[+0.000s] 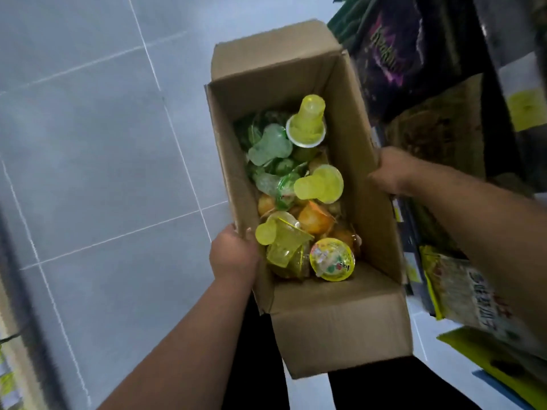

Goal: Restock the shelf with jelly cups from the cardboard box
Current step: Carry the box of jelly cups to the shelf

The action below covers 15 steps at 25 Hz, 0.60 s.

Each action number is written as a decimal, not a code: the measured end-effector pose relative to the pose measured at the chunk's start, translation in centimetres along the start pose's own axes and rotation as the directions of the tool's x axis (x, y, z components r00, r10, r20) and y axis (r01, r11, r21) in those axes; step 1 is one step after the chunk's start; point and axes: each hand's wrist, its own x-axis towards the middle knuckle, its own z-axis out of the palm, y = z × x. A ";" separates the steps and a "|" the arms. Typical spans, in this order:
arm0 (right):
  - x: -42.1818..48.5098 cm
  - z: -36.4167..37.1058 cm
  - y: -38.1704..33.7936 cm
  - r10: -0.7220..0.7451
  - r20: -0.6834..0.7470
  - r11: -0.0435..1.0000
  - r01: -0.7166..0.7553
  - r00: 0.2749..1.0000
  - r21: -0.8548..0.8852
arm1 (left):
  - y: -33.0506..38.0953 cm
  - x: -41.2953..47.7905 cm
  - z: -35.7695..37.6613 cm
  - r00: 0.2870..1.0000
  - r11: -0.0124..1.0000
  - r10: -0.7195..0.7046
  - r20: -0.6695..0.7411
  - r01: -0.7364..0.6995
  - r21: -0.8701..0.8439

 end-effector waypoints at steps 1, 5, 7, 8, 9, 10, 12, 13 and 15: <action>2.6 0.6 -0.3 0.006 -0.012 1.000 -0.006 1.000 -0.015 | 0.1 2.5 1.3 1.000 1.000 -0.010 0.003 0.010 0.020; 10.4 4.6 0.6 0.036 0.050 0.999 -0.034 0.998 -0.037 | -0.8 8.9 6.8 0.998 0.996 -0.064 0.014 0.063 0.070; 13.8 6.2 1.8 0.057 0.062 0.997 -0.054 0.996 -0.054 | -1.7 10.9 9.8 0.997 0.994 -0.080 0.010 0.079 0.073; 14.9 6.9 2.2 0.064 0.060 0.996 -0.060 0.996 -0.068 | -2.1 11.6 10.8 0.996 0.993 -0.088 0.011 0.087 0.076; 15.9 7.5 2.5 0.066 0.064 0.995 -0.061 0.996 -0.078 | -2.4 12.2 11.6 0.995 0.993 -0.096 0.014 0.095 0.077; 17.0 8.1 3.0 0.058 0.064 0.995 -0.052 0.996 -0.089 | -2.7 12.8 12.6 0.994 0.991 -0.108 0.024 0.105 0.078; 18.6 9.2 3.8 0.035 0.057 0.996 -0.030 0.998 -0.089 | -3.3 13.3 14.4 0.990 0.989 -0.129 0.053 0.125 0.076; 19.3 9.5 4.3 0.037 0.055 0.996 -0.033 0.998 -0.082 | -3.5 13.4 15.2 0.989 0.989 -0.131 0.065 0.126 0.079; 19.7 10.2 4.7 0.025 0.076 0.995 -0.017 0.997 -0.098 | -3.9 13.4 15.9 0.985 0.987 -0.140 0.104 0.129 0.100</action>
